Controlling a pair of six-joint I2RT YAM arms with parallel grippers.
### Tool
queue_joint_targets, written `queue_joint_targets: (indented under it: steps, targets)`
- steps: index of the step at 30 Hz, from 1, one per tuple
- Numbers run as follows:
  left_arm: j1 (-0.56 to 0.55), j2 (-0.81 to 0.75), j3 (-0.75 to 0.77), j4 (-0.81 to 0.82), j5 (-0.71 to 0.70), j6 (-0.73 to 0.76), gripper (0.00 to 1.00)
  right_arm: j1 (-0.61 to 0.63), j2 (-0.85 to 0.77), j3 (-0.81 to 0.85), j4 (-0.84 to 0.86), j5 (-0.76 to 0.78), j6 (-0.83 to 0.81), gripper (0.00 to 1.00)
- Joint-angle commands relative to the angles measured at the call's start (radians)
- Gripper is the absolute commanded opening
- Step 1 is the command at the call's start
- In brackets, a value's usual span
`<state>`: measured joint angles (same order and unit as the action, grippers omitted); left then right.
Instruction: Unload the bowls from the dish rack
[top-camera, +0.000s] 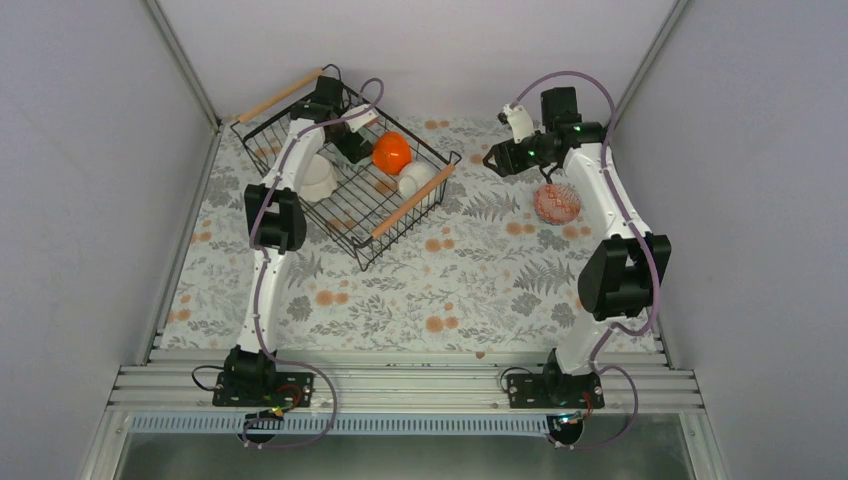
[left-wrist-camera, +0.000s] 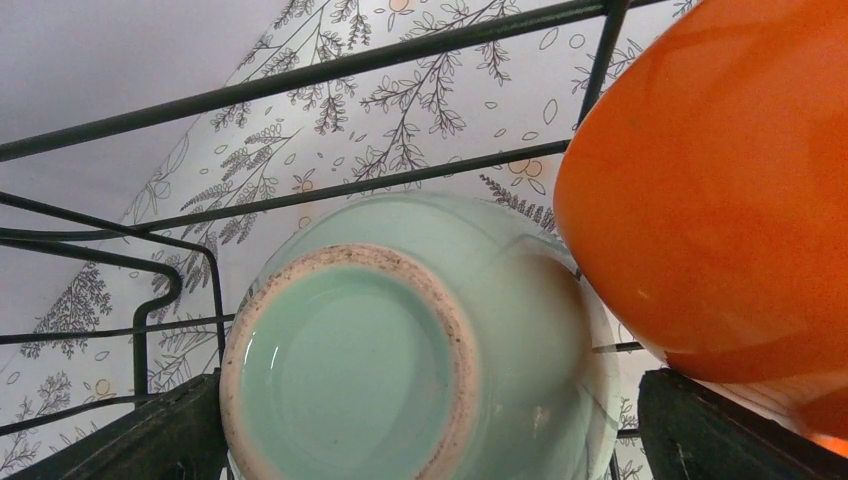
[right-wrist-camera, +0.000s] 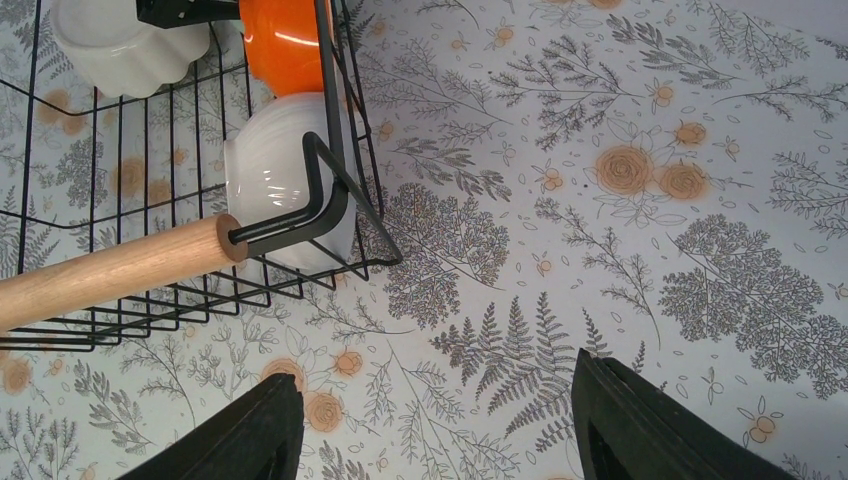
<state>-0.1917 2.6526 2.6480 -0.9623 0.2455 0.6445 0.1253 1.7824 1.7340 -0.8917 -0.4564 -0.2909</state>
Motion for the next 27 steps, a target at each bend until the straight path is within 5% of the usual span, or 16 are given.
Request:
queue_joint_targets:
  steps: [1,9,18,27]
  targets:
    - [-0.016,-0.019,-0.009,0.020,0.045,-0.027,1.00,0.011,0.015,-0.015,0.012,-0.010,-0.012,0.65]
    - [-0.029,-0.047,-0.042,-0.074,0.090,0.026,1.00,0.011,0.031,-0.003,0.006,-0.013,-0.013,0.65]
    - [-0.035,-0.054,-0.039,-0.106,0.123,0.049,0.58,0.019,0.047,0.014,-0.006,-0.012,-0.011,0.64]
    - [-0.033,-0.047,-0.040,-0.120,0.130,0.042,0.47,0.023,0.038,0.010,-0.009,-0.010,-0.013,0.64]
